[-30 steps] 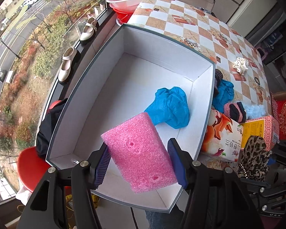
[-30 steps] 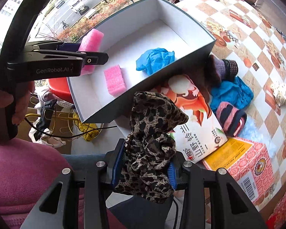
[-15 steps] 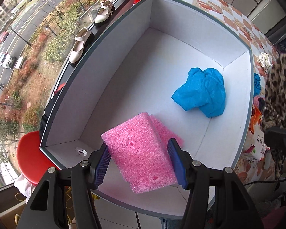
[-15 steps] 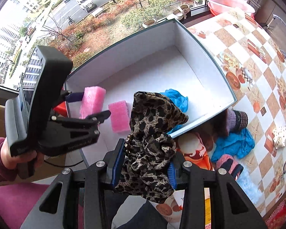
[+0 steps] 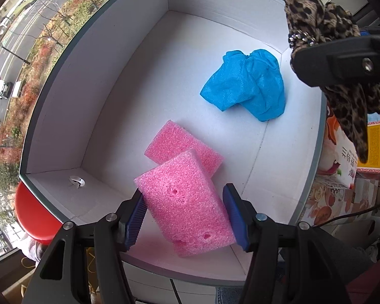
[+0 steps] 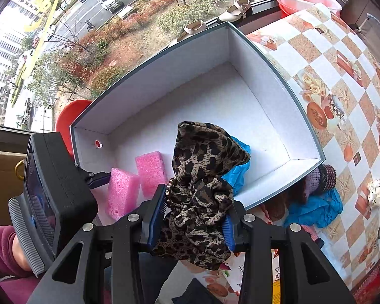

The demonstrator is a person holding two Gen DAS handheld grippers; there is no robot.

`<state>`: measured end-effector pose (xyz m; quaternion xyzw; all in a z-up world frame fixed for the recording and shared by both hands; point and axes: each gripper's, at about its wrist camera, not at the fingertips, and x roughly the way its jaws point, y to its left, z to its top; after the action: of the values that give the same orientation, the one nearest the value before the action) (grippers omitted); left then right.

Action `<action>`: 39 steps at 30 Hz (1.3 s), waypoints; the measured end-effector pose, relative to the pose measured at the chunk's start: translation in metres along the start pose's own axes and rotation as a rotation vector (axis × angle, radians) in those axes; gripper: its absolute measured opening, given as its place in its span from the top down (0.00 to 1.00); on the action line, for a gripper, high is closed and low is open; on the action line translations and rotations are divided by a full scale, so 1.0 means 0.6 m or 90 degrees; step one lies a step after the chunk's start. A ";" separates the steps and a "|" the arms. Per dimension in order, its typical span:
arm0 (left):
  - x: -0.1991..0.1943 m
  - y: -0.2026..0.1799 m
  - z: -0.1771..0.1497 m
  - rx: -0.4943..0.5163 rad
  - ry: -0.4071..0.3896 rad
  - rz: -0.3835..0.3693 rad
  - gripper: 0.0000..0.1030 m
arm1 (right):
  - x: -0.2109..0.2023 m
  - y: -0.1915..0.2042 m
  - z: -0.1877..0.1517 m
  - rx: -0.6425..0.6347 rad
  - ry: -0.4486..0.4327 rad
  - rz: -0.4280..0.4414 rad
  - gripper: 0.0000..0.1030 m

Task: Organize soft objects
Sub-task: 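Open both tools to drop the sponge and scarf into the box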

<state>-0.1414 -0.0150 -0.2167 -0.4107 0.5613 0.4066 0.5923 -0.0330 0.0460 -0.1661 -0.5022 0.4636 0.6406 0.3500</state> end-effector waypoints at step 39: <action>-0.068 0.074 0.066 -0.100 -0.078 -0.001 0.22 | -0.022 0.003 0.071 0.010 -0.027 0.001 0.57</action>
<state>-0.1715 0.0362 -0.1761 -0.4306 0.4900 0.4730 0.5922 -0.0452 0.0857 -0.1501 -0.4850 0.4618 0.6477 0.3632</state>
